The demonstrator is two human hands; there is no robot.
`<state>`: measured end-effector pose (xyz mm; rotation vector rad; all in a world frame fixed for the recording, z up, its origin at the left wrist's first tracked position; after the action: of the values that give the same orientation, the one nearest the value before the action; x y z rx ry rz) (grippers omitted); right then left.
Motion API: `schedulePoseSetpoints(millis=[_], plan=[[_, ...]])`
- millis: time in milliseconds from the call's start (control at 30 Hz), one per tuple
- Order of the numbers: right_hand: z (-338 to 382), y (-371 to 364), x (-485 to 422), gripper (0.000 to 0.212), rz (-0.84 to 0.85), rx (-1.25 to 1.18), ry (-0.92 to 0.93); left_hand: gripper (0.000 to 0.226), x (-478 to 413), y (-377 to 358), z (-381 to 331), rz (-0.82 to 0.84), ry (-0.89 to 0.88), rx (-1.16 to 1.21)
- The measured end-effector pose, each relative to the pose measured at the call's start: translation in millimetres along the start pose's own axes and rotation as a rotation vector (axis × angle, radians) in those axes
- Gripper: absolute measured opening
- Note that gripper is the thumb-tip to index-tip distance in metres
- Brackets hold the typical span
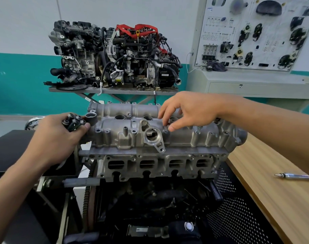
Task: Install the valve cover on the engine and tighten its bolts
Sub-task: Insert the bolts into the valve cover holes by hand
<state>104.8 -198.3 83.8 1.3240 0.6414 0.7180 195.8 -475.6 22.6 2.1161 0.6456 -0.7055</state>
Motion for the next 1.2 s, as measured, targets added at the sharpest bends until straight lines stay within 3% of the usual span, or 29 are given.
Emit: schedulePoseSetpoints(millis=[167, 300, 400, 433, 500, 533, 600, 633, 700, 800, 933, 1067, 1200], plan=[[3.7, -4.8, -8.1, 0.007, -0.031, 0.066, -0.056, 0.020, 0.0, 0.7, 0.4, -0.012, -0.018, 0.000], [6.0, -5.7, -6.9, 0.027, -0.079, 0.113, -0.086, 0.014, -1.2, -0.7, 0.3, -0.005, -0.033, 0.014], [-14.6, 17.7, 7.1, 0.049, -0.273, -0.004, -0.161, 0.005, -0.3, -0.5, 10.2, -0.014, -0.054, 0.053], [-33.1, 33.9, 16.0, 0.055, -0.388, -0.040, -0.235, 0.003, 0.4, -1.6, 16.7, -0.010, -0.050, 0.091], [-87.4, 64.9, 42.4, 0.057, -0.602, 0.009, -0.496, 0.022, 1.5, -2.4, 27.9, -0.032, -0.029, 0.184], [-118.6, 71.1, 57.2, 0.061, -0.605, 0.071, -0.690, 0.033, -0.5, -1.2, 33.3, -0.056, -0.014, 0.217], [-170.3, 53.9, 81.7, 0.074, -0.388, 0.002, -1.017, 0.047, -8.9, -0.3, 52.4, -0.119, 0.035, 0.264], [-182.8, 32.4, 88.0, 0.073, -0.247, -0.184, -1.085, 0.051, -14.4, -2.5, 64.1, -0.140, 0.065, 0.298], [-183.4, -6.9, 87.3, 0.058, -0.087, -0.630, -1.046, 0.057, -23.2, -15.4, 86.9, -0.139, 0.112, 0.350], [-174.5, -16.5, 81.9, 0.060, -0.123, -0.828, -0.891, 0.055, -24.9, -35.5, 104.3, -0.161, 0.127, 0.372], [-163.4, -13.4, 86.5, 0.049, -0.160, -0.751, -0.777, 0.063, -25.4, -59.5, 132.2, -0.095, 0.196, 0.437], [-164.7, -12.7, 101.1, 0.022, -0.514, -0.442, -0.821, 0.069, -29.3, -60.5, 150.6, -0.097, 0.140, 0.358], [-169.0, -16.0, 107.3, 0.024, -0.681, -0.486, -0.924, 0.065, -28.2, -54.9, 137.2, -0.161, 0.112, 0.337]])
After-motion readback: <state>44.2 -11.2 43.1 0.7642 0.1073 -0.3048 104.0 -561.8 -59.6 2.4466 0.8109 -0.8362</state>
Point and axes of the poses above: each hand's wrist, its own x-axis away from the middle knuckle, its own y-axis out of the back of the hand, z = x × y, the point moved 8 cm from there along -x, towards the middle knuckle, and after that the axes turned 11 degrees about -y, right-handed, at the moved point
